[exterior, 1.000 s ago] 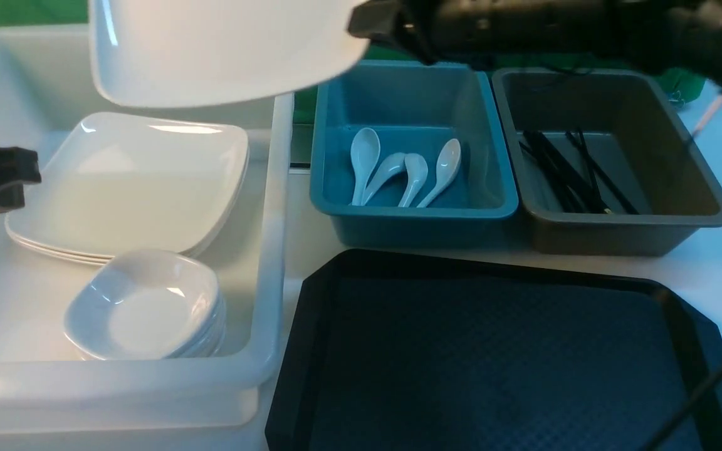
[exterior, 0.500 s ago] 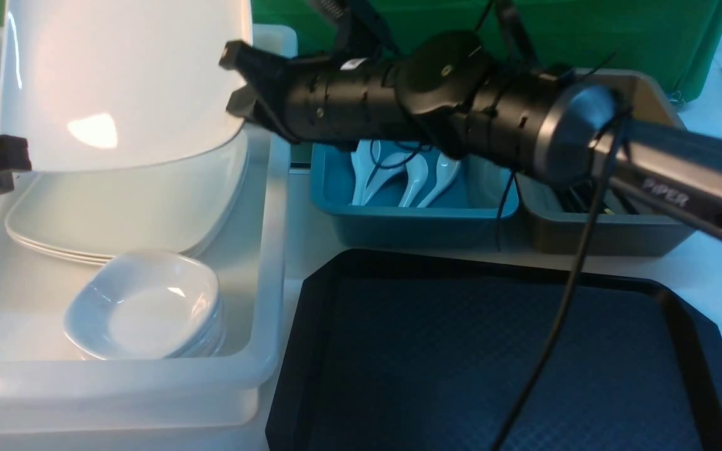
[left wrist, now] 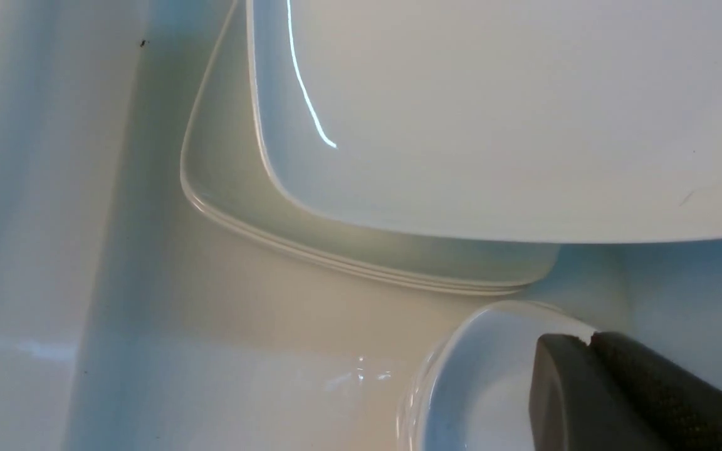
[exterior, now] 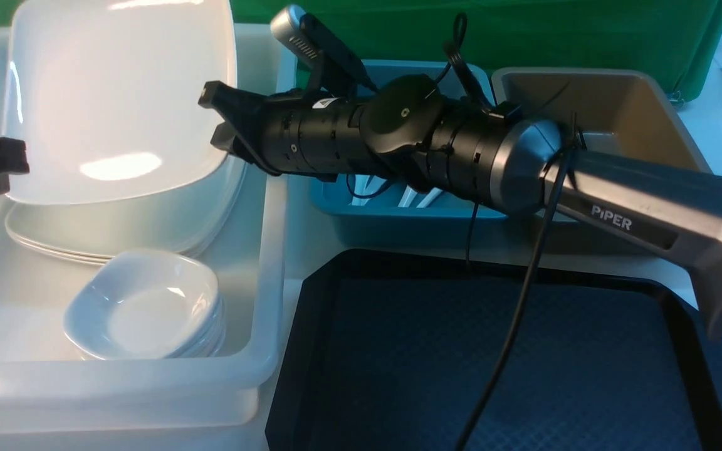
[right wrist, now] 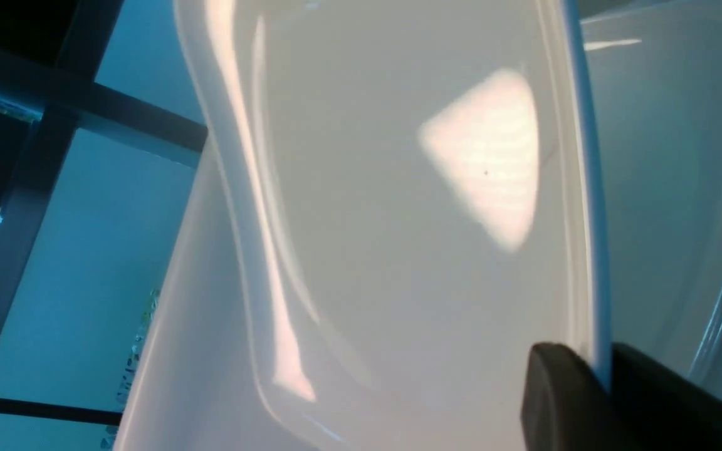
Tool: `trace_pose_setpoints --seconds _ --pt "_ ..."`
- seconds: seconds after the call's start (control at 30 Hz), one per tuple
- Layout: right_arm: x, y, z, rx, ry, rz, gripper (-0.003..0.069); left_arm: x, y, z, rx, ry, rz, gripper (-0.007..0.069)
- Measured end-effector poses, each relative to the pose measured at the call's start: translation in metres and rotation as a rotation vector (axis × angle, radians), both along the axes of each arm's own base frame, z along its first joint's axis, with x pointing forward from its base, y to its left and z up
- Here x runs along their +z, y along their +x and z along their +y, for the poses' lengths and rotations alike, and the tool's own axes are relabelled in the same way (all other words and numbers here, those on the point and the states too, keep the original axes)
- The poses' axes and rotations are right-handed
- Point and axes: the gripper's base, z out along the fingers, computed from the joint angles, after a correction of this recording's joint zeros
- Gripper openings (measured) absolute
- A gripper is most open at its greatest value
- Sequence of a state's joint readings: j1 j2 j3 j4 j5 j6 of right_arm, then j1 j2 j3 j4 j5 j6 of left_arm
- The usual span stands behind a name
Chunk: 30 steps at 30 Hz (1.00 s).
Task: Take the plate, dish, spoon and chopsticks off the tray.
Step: Use the right arm to put the plate into the large storage box on the left
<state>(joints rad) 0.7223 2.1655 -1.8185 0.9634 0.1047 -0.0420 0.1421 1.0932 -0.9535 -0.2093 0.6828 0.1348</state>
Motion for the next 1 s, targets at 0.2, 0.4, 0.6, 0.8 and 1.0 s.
trace_pose_setpoints --seconds 0.2,0.4,0.6,0.8,1.0 --pt "-0.0002 -0.0006 0.0004 0.005 -0.002 0.001 0.0098 -0.0001 0.0 0.0003 0.0 0.005 0.001 0.0013" --pt "-0.0002 -0.0005 0.0004 0.004 -0.002 0.0 0.0101 -0.0001 -0.0001 0.0004 0.0 0.007 0.001 0.0013" --pt "-0.0003 -0.0006 0.0004 0.006 -0.006 -0.003 0.0102 -0.0001 -0.0001 0.0004 0.0 0.008 0.001 0.0013" --pt "-0.0003 -0.0006 0.0003 0.007 -0.007 -0.004 0.0102 -0.0002 -0.0001 0.0008 -0.001 0.014 0.002 0.0013" --pt "-0.0002 -0.0004 0.0003 0.001 -0.001 0.003 0.0108 0.0003 0.0003 0.001 0.001 0.016 -0.004 0.0013"
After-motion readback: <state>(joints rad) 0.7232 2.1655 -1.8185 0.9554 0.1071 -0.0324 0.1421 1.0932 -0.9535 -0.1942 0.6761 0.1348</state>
